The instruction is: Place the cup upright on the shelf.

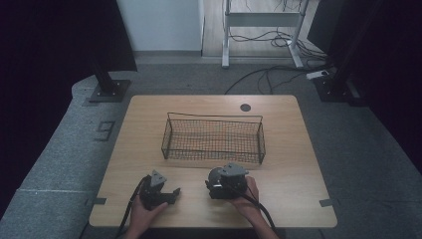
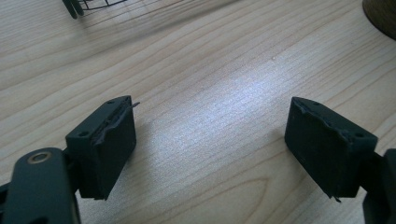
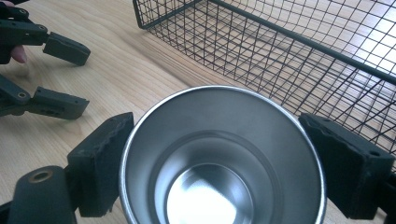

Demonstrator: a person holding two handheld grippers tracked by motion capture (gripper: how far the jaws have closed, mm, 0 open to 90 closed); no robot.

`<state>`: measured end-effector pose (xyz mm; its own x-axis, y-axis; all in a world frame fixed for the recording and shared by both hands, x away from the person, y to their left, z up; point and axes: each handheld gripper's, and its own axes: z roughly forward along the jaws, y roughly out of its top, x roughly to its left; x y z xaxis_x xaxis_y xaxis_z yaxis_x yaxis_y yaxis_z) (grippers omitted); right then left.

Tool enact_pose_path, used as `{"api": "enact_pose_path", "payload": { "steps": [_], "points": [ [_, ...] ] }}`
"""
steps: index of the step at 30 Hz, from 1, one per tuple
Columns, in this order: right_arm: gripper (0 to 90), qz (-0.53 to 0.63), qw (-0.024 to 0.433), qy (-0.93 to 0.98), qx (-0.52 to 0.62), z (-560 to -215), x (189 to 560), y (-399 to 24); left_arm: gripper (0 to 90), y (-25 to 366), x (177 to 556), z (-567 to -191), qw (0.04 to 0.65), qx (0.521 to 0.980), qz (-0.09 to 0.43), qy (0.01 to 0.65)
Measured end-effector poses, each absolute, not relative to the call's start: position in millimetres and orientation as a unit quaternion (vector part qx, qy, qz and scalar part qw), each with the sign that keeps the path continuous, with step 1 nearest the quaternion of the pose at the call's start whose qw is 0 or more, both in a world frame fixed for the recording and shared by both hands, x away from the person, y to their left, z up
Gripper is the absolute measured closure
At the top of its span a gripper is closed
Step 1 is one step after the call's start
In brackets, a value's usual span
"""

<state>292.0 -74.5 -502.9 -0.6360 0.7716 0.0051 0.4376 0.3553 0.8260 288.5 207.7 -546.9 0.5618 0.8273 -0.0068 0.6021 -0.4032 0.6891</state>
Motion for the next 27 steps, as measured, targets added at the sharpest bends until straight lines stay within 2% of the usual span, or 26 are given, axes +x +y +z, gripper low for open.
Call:
{"api": "enact_pose_path", "payload": {
  "steps": [27],
  "points": [
    [13.5, 0.454, 0.176, 0.797, 0.358, -481, 287, -84, 16.5, 208, 289, -547, 0.329, 0.820, 0.171, 0.435]
  ]
}}
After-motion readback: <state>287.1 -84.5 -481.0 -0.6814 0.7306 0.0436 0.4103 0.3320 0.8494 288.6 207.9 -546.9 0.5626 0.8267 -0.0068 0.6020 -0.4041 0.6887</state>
